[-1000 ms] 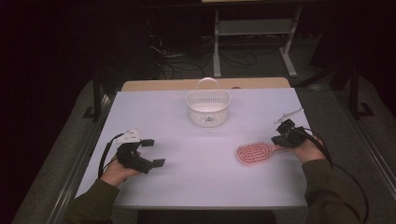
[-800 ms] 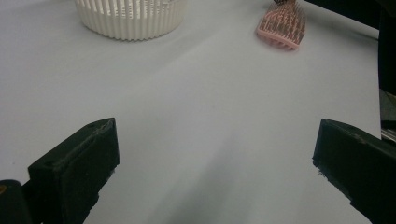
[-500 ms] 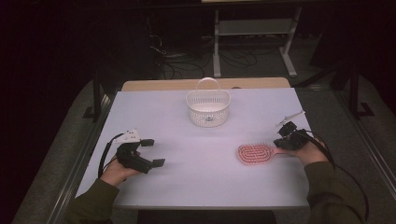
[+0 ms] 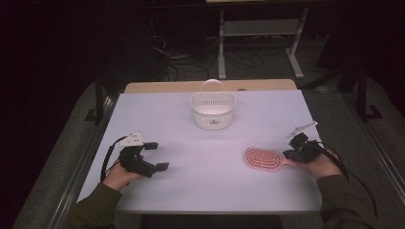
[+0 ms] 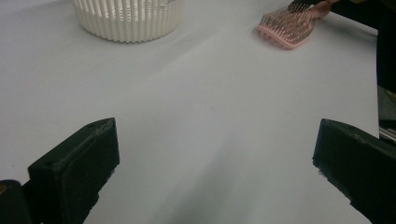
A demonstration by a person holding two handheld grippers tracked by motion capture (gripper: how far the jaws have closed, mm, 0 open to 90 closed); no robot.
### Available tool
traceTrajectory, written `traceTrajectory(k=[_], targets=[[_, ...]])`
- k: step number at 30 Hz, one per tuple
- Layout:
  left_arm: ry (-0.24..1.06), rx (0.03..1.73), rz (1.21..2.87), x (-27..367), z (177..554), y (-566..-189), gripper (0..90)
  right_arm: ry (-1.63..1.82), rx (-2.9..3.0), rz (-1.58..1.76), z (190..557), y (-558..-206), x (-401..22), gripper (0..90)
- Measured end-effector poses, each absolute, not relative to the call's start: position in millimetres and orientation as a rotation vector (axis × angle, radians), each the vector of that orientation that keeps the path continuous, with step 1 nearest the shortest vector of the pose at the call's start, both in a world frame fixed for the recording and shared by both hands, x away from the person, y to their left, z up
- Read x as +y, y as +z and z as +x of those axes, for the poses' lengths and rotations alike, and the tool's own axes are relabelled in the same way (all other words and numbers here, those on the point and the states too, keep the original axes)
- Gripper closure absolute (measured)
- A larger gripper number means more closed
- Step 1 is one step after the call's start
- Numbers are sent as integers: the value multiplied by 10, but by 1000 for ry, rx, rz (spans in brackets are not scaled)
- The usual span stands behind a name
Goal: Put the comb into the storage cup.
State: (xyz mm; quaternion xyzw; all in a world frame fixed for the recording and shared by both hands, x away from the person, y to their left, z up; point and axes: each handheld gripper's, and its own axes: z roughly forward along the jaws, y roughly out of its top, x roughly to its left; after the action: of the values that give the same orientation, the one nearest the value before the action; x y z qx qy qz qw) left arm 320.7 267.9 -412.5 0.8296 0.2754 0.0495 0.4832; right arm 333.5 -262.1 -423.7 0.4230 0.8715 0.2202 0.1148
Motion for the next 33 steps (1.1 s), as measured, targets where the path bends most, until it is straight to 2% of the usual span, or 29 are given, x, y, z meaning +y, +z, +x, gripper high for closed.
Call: traceTrajectory(k=[22,33], targets=[[122,669,2022,2683,3199,-4117,1,693,2612,1192,2989,-4255,-2549,889],[125,672,2023,2689,3201,-4118,1,761,2557,1193,2983,-4185,-2583,885]])
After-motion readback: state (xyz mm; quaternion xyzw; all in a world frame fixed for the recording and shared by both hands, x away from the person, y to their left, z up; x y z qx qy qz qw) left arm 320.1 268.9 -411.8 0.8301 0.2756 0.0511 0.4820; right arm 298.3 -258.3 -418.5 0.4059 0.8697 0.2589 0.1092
